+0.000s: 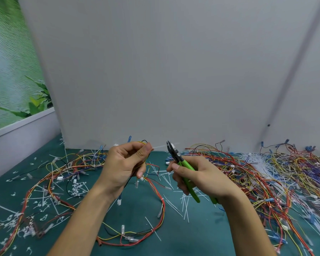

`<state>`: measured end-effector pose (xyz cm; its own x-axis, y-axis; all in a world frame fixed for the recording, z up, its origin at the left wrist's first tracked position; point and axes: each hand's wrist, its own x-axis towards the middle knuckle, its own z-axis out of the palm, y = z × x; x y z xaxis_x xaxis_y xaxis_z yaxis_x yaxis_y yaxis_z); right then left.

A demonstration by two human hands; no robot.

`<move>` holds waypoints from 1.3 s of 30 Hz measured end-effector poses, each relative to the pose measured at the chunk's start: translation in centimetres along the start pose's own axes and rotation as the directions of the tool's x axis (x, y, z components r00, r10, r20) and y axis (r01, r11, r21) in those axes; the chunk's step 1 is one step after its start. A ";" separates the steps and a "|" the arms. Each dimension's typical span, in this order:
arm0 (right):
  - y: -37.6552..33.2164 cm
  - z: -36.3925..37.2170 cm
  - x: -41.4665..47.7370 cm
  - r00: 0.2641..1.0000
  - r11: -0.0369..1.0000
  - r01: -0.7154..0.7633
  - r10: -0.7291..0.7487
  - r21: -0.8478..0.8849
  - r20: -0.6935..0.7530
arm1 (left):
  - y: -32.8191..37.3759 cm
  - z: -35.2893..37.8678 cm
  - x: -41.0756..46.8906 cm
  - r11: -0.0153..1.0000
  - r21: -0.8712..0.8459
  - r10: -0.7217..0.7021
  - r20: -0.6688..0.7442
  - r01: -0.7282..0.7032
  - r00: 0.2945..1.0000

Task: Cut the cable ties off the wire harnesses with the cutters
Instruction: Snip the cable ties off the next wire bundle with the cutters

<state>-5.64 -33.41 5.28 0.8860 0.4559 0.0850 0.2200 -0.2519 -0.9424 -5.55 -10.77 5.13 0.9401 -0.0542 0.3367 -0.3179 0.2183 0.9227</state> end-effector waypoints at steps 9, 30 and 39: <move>0.0 0.1 0.1 1.000 0.999 -0.024 0.024 0.026 -0.012 | -0.3 -0.1 0.1 1.000 0.003 0.000 0.001 0.000 1.000; -1.0 2.4 0.1 0.998 0.996 0.033 -0.029 -0.087 0.053 | -1.9 -0.5 0.7 0.976 0.186 0.113 0.011 -0.113 0.994; -1.0 2.8 0.4 1.000 0.994 0.014 -0.013 -0.106 0.005 | -2.0 -0.7 0.7 0.959 0.251 0.139 -0.003 -0.134 0.990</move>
<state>-6.69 -30.56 5.32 0.8809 0.4634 0.0960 0.2741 -0.3343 -0.9017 -4.11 -10.56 3.37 0.8871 -0.0201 0.4611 -0.4615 -0.0279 0.8867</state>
